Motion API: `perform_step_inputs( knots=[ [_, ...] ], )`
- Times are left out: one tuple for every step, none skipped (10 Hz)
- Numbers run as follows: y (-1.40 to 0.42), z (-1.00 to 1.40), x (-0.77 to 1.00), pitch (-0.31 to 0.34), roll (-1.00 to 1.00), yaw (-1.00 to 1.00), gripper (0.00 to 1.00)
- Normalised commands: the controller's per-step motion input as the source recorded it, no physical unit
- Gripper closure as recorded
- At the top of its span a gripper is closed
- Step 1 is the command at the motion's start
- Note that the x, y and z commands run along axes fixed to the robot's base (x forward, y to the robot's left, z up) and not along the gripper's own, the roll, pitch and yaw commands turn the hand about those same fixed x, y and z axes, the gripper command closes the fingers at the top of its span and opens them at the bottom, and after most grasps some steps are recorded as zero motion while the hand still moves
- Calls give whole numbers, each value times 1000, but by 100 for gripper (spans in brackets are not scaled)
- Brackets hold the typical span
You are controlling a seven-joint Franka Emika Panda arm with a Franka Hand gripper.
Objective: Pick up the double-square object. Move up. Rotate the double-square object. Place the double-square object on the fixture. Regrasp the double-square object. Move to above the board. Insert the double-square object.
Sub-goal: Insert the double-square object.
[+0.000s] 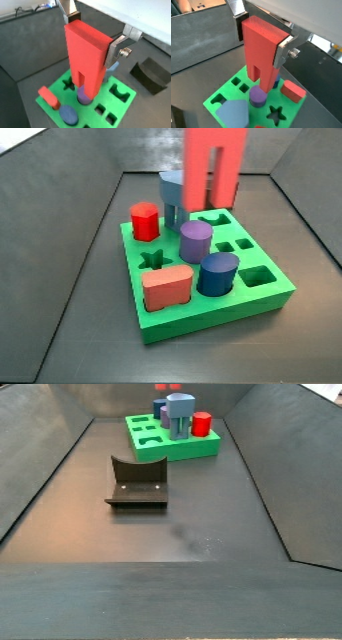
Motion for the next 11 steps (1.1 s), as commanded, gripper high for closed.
perform_step_inputs(
  knots=[
    [-66,-211,1000,31,3,94,100],
    [-11,-217,1000,100,63,149,100],
    [0,-220,1000,109,81,189,100],
    [0,-220,1000,110,80,183,100],
    [0,-309,1000,164,193,126,100],
    [97,-309,1000,187,219,166,100],
    [191,-280,1000,187,227,206,100],
    [174,-297,1000,203,291,183,100],
    [166,-311,966,216,311,214,100],
    [23,-354,969,240,231,180,100],
    [-54,-303,620,90,39,0,100]
  ],
)
